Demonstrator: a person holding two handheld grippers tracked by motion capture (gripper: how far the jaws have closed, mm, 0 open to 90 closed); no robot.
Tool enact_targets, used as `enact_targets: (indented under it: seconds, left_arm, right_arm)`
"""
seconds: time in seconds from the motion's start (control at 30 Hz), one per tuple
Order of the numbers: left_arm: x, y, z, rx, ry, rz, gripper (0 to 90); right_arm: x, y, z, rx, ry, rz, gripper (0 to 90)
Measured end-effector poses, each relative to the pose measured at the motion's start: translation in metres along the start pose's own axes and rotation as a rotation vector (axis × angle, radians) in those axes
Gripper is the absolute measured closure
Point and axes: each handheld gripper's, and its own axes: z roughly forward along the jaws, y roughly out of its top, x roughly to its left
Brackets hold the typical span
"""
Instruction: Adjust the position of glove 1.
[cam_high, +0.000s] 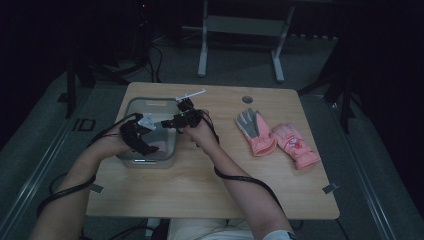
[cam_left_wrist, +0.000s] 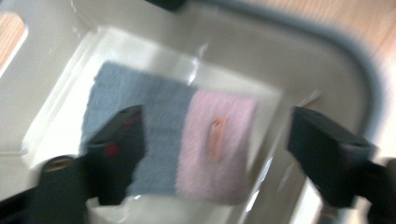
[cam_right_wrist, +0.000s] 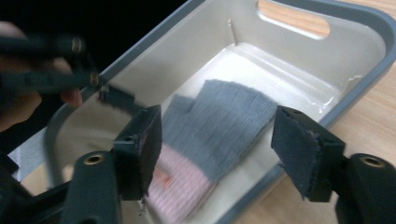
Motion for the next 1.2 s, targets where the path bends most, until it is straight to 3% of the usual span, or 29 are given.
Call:
enact_targets:
  seconds: [0.13,0.17,0.27,0.43,0.57,0.7,0.9,0.97,1.07,1.1,1.2]
  left_arm:
    - [-0.01,0.01,-0.005,-0.029,0.014,-0.041,10.4]
    - [-0.012,0.013,-0.006,-0.036,0.02,-0.056,10.1]
    - [-0.022,0.021,-0.009,-0.091,0.028,-0.067,8.5]
    - [-0.036,0.032,-0.007,-0.141,-0.007,-0.068,8.2]
    - [-0.047,0.045,0.0,-0.114,0.001,-0.057,8.2]
    - [-0.065,0.061,0.008,-0.101,0.05,-0.029,7.5]
    - [-0.086,0.081,0.016,-0.124,-0.001,-0.052,7.5]
    - [-0.092,0.083,0.021,-0.128,-0.024,-0.055,7.5]
    - [-0.103,0.084,0.032,-0.136,-0.045,-0.049,7.6]
    - [-0.107,0.084,0.034,-0.14,-0.053,-0.049,7.6]
    - [-0.117,0.081,0.045,-0.147,-0.069,-0.045,7.6]
  right_arm:
    - [0.003,-0.006,-0.015,-0.006,0.018,-0.035,26.8]
    - [0.004,-0.008,-0.019,-0.014,0.016,-0.049,22.4]
    - [0.003,-0.015,-0.033,-0.035,0.045,-0.077,19.2]
    - [-0.007,-0.026,-0.056,-0.051,0.004,-0.114,20.3]
    - [-0.015,-0.036,-0.075,-0.037,-0.043,-0.142,19.4]
    - [-0.022,-0.048,-0.092,-0.021,-0.069,-0.106,16.6]
    - [-0.034,-0.063,-0.116,-0.05,-0.06,-0.089,13.9]
    - [-0.036,-0.068,-0.123,-0.055,-0.085,-0.1,16.5]
    - [-0.041,-0.075,-0.133,-0.066,-0.105,-0.105,27.9]
    - [-0.043,-0.078,-0.137,-0.066,-0.11,-0.108,36.0]
    - [-0.047,-0.087,-0.145,-0.065,-0.124,-0.107,43.7]
